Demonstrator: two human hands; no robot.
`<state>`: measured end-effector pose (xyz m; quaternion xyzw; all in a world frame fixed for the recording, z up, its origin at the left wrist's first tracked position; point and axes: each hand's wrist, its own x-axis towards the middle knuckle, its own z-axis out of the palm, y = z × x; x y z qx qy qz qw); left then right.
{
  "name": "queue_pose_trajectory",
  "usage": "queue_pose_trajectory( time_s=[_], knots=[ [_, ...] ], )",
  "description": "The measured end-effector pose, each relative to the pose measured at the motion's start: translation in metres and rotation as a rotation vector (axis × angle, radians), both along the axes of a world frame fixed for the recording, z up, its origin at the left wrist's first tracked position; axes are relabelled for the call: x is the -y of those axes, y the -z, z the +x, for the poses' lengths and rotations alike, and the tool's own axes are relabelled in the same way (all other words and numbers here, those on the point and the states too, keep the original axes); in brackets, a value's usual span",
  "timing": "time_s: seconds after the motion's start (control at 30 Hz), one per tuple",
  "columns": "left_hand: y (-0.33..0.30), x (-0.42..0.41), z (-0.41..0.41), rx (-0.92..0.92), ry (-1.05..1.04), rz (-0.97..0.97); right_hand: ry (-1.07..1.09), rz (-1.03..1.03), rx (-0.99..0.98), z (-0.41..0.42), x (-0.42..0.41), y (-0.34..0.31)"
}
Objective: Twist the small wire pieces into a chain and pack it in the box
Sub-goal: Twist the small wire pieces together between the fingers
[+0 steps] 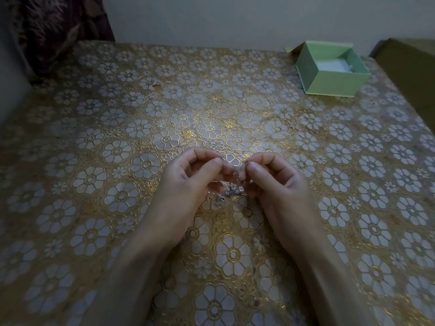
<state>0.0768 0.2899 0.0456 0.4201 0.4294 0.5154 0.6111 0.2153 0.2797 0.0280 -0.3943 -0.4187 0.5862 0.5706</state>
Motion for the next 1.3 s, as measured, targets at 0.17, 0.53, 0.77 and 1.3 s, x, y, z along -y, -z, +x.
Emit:
queue_pose_trajectory(
  time_s=[0.17,0.53,0.77,1.3],
  knots=[
    [-0.0018,0.0014,0.0005,0.006,0.048,-0.032,-0.017,0.019,-0.008,0.0003,0.0014,-0.0008],
    [0.0018,0.0017,0.0002,-0.179,0.080,0.022,0.033,0.041,0.102,-0.0010,-0.0001,0.0005],
    [0.0003,0.0026,0.0023,-0.268,0.122,0.087,0.036,0.018,0.031,-0.0002,-0.0003,0.0008],
    [-0.0013,0.0044,0.0034,-0.253,0.183,0.084,0.095,0.078,0.161,-0.0061,0.0010,-0.0001]
  ],
)
